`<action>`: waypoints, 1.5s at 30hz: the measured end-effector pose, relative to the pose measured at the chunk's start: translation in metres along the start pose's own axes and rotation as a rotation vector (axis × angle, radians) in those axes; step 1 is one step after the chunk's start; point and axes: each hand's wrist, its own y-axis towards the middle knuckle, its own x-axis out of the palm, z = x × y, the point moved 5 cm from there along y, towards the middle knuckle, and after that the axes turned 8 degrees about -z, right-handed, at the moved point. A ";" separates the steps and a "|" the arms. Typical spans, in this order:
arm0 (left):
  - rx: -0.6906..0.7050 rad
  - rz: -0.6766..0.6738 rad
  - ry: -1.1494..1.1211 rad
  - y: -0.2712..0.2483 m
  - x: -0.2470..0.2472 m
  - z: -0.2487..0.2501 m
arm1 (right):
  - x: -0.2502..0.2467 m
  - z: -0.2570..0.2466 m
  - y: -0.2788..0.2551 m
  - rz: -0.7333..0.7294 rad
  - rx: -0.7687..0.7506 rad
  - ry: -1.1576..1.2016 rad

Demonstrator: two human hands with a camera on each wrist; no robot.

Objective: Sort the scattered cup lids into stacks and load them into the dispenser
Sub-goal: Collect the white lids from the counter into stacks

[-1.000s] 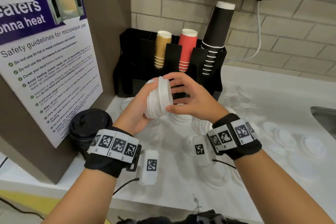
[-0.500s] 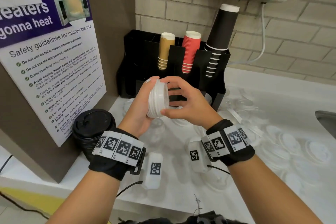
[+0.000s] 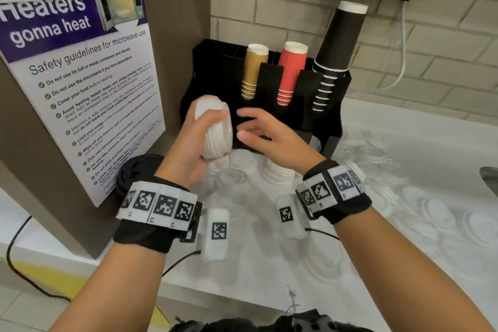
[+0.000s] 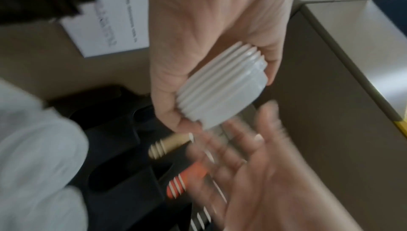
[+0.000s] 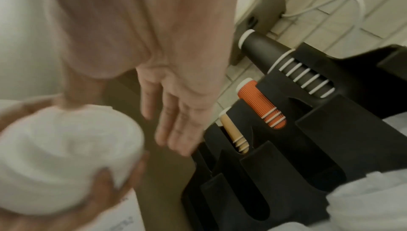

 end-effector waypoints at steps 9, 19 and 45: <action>0.067 0.047 0.018 -0.003 -0.017 0.021 | 0.077 0.034 0.026 -0.589 0.174 -0.756; 0.045 0.067 0.050 -0.003 -0.019 0.022 | 0.111 0.035 0.017 -0.798 -0.163 -1.475; -0.146 -0.115 0.085 -0.006 0.014 -0.019 | 0.015 0.002 -0.030 0.131 -0.096 0.336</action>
